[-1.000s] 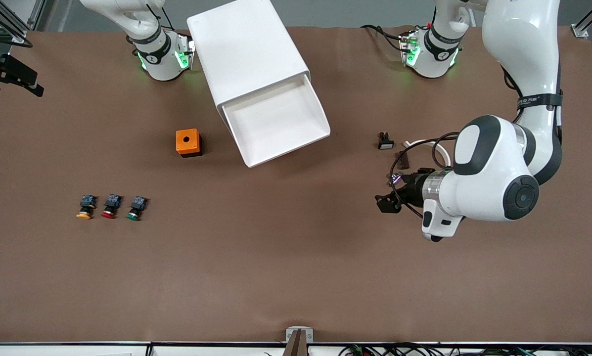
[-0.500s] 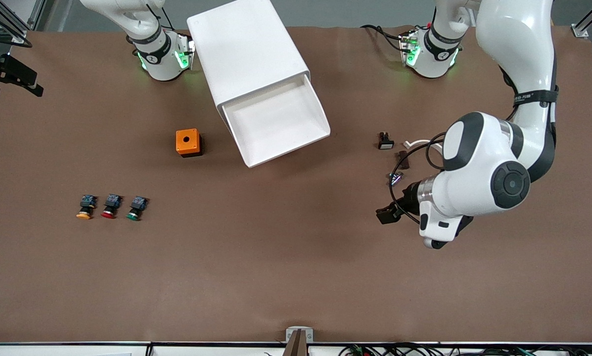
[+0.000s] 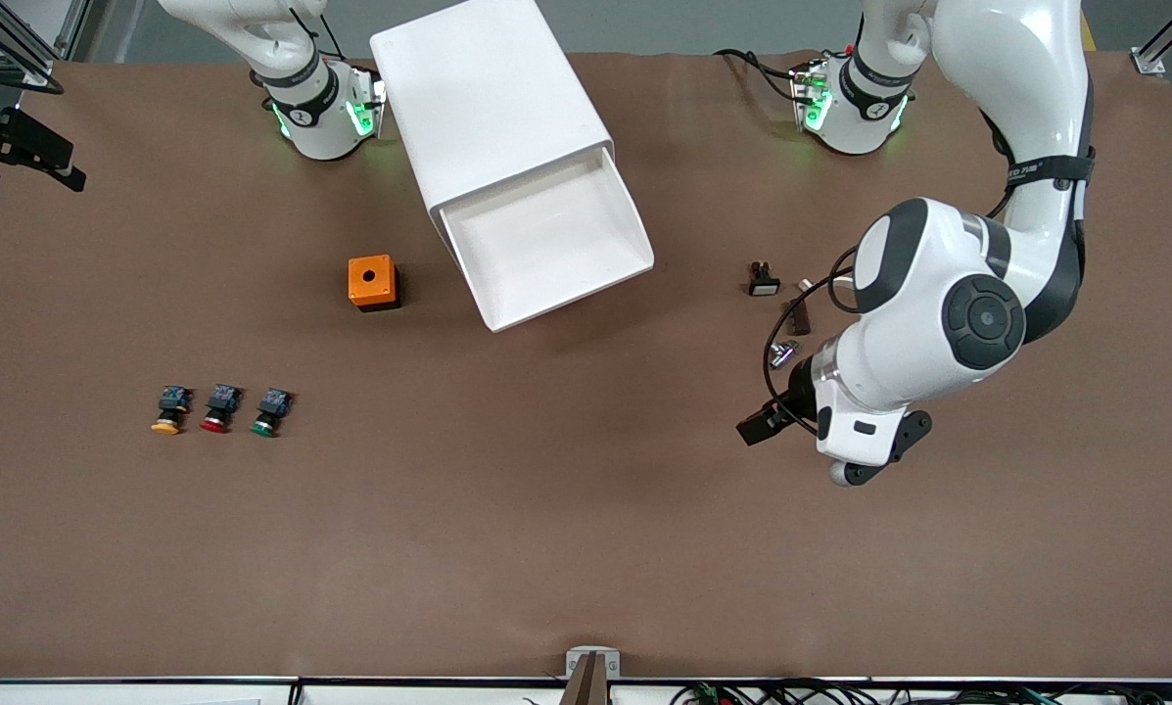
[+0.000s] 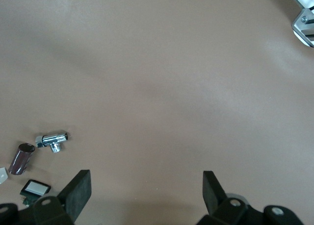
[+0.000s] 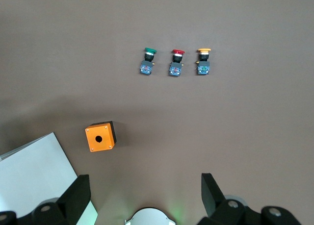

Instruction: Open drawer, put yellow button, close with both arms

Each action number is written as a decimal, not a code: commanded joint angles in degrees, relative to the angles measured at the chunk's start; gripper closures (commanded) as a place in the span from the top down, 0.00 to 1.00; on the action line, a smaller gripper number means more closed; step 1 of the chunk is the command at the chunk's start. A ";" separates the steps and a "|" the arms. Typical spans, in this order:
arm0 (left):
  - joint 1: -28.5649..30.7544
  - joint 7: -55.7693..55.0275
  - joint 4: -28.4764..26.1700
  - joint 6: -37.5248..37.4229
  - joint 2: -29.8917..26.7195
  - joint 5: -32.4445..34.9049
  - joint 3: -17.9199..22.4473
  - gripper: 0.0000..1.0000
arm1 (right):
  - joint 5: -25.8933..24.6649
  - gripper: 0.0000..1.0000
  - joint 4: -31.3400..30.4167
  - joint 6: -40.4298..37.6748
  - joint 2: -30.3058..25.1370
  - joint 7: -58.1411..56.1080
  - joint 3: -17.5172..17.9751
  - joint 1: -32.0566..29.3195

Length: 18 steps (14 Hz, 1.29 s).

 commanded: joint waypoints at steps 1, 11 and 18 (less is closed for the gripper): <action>-0.02 0.62 -2.20 1.61 -1.75 1.22 -0.04 1.00 | 0.66 1.00 -1.22 0.17 -1.48 -0.71 0.00 -0.36; -0.46 0.35 -1.94 3.55 -1.66 6.84 -0.57 1.00 | 0.66 1.00 -1.13 0.35 -1.39 -0.89 0.09 -0.27; 0.07 0.35 -2.02 3.46 -1.75 6.84 -0.74 1.00 | -0.13 1.00 1.68 0.61 1.58 -0.11 0.00 -1.76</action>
